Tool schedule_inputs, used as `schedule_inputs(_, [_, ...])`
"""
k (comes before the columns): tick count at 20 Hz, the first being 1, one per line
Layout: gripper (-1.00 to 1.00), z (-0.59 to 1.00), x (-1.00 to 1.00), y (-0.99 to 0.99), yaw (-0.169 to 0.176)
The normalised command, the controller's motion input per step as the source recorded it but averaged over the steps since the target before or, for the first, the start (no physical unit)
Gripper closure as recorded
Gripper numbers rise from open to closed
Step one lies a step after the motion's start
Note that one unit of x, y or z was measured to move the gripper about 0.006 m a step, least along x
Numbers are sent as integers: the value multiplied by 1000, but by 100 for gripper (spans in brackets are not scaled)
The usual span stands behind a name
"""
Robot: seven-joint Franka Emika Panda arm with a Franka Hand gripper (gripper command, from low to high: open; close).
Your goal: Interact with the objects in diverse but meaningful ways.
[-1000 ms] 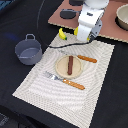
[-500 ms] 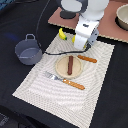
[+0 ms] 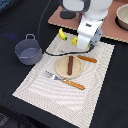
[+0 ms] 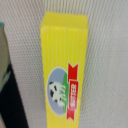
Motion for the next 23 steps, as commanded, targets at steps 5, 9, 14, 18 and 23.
schedule_inputs(5, [-100,1000,-87,81,-33])
schedule_inputs(9, [-100,1000,-14,76,-20])
schedule_inputs(14, [-100,1000,0,-110,13])
schedule_inputs(18, [-100,715,49,-661,37])
schedule_inputs(23, [-100,334,51,-630,57])
